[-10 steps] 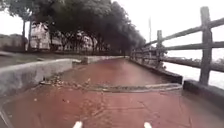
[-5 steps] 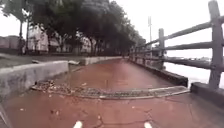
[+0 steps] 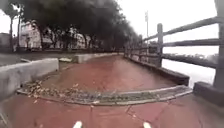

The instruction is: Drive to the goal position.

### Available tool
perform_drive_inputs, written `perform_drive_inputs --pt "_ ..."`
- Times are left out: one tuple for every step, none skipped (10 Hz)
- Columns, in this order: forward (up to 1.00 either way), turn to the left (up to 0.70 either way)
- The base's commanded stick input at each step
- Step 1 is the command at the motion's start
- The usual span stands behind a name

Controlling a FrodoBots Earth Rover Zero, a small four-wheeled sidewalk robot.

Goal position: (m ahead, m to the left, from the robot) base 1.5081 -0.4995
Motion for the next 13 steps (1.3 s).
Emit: perform_drive_inputs --pt "0.5 0.0" --pt "0.5 0.0" --pt "0.5 0.0" --pt "0.5 0.0" --pt "0.5 0.0" --pt "0.5 0.0" --pt "0.5 0.0" --pt "0.5 0.0" --pt "0.5 0.0" --pt "0.5 0.0" --pt "0.5 0.0" --pt "0.5 0.0" --pt "0.5 0.0"
